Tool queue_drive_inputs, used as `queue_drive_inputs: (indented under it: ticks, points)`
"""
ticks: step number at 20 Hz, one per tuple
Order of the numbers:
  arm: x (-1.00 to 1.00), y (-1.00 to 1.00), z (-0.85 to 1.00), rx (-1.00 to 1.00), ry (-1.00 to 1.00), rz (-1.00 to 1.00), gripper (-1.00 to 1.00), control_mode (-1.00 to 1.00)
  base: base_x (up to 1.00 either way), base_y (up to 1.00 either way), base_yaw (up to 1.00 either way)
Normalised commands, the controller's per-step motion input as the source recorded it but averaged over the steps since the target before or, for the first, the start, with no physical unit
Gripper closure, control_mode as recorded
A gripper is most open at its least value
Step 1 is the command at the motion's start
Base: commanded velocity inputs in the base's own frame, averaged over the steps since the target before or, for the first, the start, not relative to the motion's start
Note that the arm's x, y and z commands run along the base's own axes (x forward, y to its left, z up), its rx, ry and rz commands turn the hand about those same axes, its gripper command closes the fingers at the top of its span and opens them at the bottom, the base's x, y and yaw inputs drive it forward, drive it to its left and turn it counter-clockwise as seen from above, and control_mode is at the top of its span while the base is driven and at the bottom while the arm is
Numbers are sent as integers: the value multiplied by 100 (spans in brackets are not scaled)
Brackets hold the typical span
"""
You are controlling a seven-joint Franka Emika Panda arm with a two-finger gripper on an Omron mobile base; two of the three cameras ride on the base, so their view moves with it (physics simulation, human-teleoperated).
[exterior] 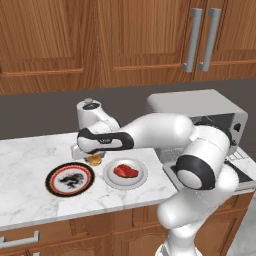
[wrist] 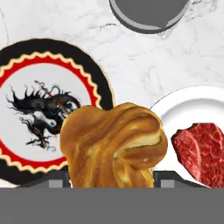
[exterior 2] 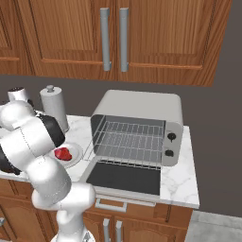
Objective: Open the toaster oven door. Place the bread on the top rack in the toaster oven and place the steak on the bottom rack.
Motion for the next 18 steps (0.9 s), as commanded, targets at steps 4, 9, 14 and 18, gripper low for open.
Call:
queue_drive_inputs:
  ticks: [4,9,14,18]
  points:
    - [-24,-91,48,0,2,-8,100,-100,0,0,0]
    - [-33,-96,39,0,3,-7,100,-100,0,0,0]
    - [-34,-100,30,0,1,-8,100,-100,0,0,0]
    - [-32,-100,32,0,3,-10,100,-100,0,0,0]
